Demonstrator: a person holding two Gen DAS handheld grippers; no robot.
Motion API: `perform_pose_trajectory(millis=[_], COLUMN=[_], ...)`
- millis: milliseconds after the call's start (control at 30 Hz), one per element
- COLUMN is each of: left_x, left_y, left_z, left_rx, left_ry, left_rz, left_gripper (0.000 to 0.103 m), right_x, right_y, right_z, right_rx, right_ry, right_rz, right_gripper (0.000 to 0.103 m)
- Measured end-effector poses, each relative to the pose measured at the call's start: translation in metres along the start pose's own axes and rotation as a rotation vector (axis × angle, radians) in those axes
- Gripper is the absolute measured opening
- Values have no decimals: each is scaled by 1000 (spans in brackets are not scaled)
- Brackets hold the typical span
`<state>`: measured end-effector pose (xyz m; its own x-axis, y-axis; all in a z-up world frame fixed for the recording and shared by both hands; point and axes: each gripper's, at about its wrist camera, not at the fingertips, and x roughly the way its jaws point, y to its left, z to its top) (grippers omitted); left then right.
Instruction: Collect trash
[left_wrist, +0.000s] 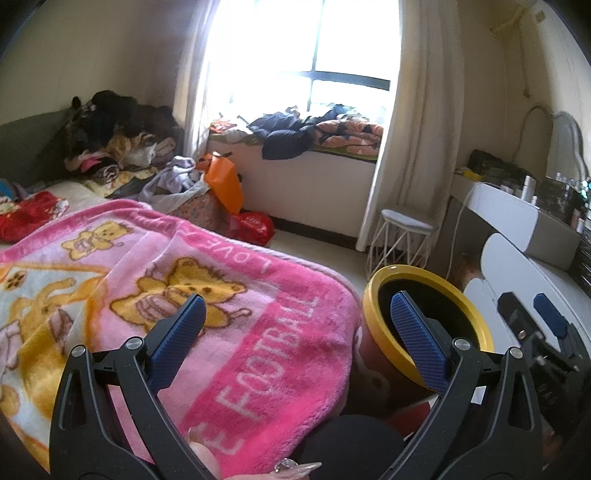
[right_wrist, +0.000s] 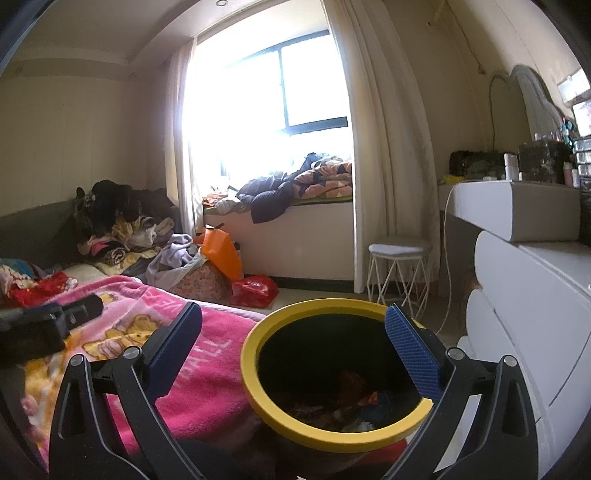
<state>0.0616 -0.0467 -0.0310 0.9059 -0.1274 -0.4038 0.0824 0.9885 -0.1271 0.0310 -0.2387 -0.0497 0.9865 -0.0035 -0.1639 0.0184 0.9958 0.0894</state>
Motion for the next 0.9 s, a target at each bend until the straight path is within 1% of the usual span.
perform_pose_trajectory(millis=[67, 167, 233, 300, 333, 367, 400, 433, 467, 500, 533, 567, 600, 633, 667, 700, 733, 767, 800, 833, 900], left_x=[0, -2, -11, -20, -27, -30, -38, -43, -51, -59, -65, -74, -80, -87, -93, -98, -103, -106, -111, -113, -117], left_y=[12, 39, 71, 111, 144, 162, 202, 228, 263, 295, 317, 346, 362, 384, 397, 411, 422, 426, 427, 427, 427], left_z=[-2, 1, 1, -1, -6, -10, -19, -26, -38, -50, -60, -76, -86, -100, -110, -123, -137, -143, -146, -147, -149], left_rx=[-42, -100, -142, -197, -236, -255, -303, -339, -387, -431, -459, -489, -511, -550, -578, -608, -632, -638, -633, -623, -601], left_ry=[16, 29, 26, 37, 60, 77, 115, 143, 193, 240, 269, 318, 350, 387, 405, 429, 443, 416, 393, 392, 398], left_rz=[8, 43, 87, 176, 274, 330, 442, 507, 607, 698, 754, 835, 888, 933, 959, 1002, 1019, 987, 977, 984, 999], left_gripper=[92, 92, 92, 92, 92, 92, 92, 92, 92, 92, 92, 92, 92, 92, 92, 92, 94, 94, 94, 94, 94], right_x=[0, 8, 16, 24, 31, 37, 42, 51, 57, 64, 68, 72, 74, 74, 75, 80, 85, 91, 96, 90, 78], right_y=[5, 28, 54, 90, 117, 146, 168, 211, 241, 281, 306, 342, 377, 407, 427, 458, 479, 492, 500, 507, 508], right_z=[6, 17, 25, 31, 34, 35, 34, 29, 22, 9, -1, -19, -40, -59, -76, -101, -123, -138, -156, -168, -164], right_rx=[2, -19, -40, -71, -103, -131, -145, -183, -223, -277, -302, -334, -390, -440, -471, -521, -551, -572, -606, -653, -657], right_ry=[-5, -4, 6, 20, 42, 73, 104, 182, 240, 332, 391, 475, 544, 588, 627, 703, 761, 805, 831, 739, 671], right_rz=[16, 85, 161, 259, 325, 404, 465, 563, 621, 716, 781, 850, 881, 900, 911, 913, 893, 874, 849, 832, 822], right_gripper=[97, 97, 97, 97, 97, 97, 97, 97, 97, 97, 97, 97, 97, 97, 97, 97, 97, 98, 98, 98, 98])
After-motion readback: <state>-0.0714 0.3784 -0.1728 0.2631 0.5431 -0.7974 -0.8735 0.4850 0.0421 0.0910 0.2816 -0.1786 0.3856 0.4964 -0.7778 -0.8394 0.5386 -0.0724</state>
